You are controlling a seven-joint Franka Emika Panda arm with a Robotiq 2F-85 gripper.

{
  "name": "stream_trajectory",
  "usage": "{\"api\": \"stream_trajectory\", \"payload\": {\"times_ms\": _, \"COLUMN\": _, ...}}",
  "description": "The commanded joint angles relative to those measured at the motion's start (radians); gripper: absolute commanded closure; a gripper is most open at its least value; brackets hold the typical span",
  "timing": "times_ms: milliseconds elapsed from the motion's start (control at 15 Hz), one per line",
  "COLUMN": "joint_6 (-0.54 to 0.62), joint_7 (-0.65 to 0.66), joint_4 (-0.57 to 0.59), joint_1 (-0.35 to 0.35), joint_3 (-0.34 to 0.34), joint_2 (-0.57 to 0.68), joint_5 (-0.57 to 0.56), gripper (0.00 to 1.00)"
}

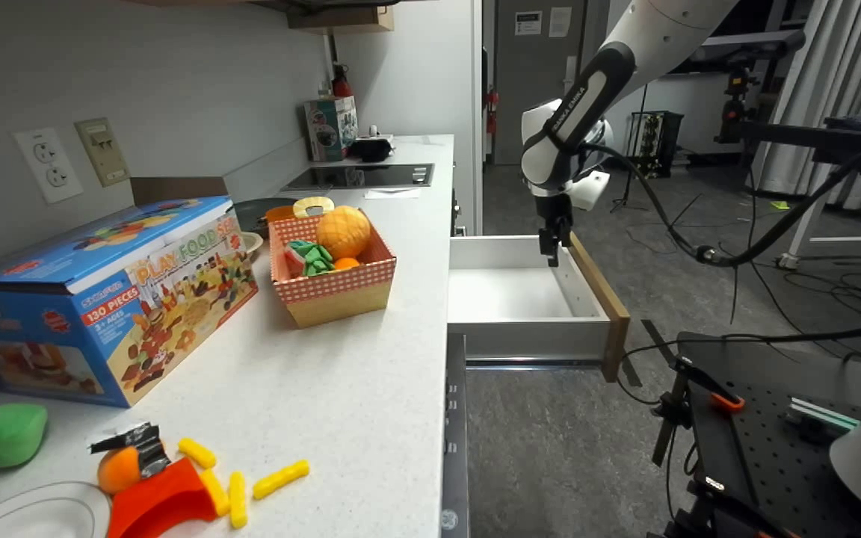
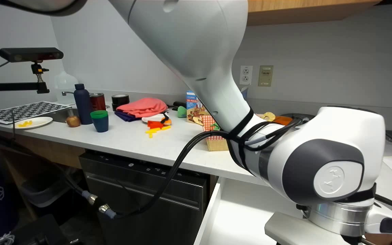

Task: Pick up some of the fruits plush toy on the basket and put them in the drawer and close the drawer

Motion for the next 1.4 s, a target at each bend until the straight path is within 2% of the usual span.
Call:
{"api": "stream_trajectory", "payload": {"times_ms": 0, "joint_6": -0.018, "joint_7": 0.010, "joint_4": 0.002, "joint_1": 0.018, "joint_3": -0.001, "joint_2": -0.029, "joint_5": -0.033, "gripper": 0.00}}
{"api": "stream_trajectory", "payload": {"times_ms": 600, "joint_6": 0.055, "joint_7": -0.089, "joint_4": -0.152, "joint_1": 0.087, "joint_3": 0.119, "joint_2": -0.288, "joint_5": 0.007, "gripper": 0.00}}
{"api": "stream_trajectory", "payload": {"times_ms": 800, "joint_6": 0.075, "joint_7": -0.141, "joint_4": -0.213, "joint_1": 0.106, "joint_3": 0.154, "joint_2": -0.385, "joint_5": 0.064, "gripper": 0.00}}
{"api": "stream_trajectory", "payload": {"times_ms": 867, "joint_6": 0.041, "joint_7": -0.085, "joint_4": -0.131, "joint_1": 0.121, "joint_3": 0.126, "joint_2": -0.298, "joint_5": 0.028, "gripper": 0.00}}
{"api": "stream_trajectory", "payload": {"times_ms": 1067, "joint_6": 0.044, "joint_7": -0.106, "joint_4": -0.180, "joint_1": 0.134, "joint_3": 0.132, "joint_2": -0.365, "joint_5": 0.048, "gripper": 0.00}}
{"api": "stream_trajectory", "payload": {"times_ms": 1333, "joint_6": 0.050, "joint_7": -0.141, "joint_4": -0.193, "joint_1": 0.132, "joint_3": 0.141, "joint_2": -0.371, "joint_5": 0.080, "gripper": 0.00}}
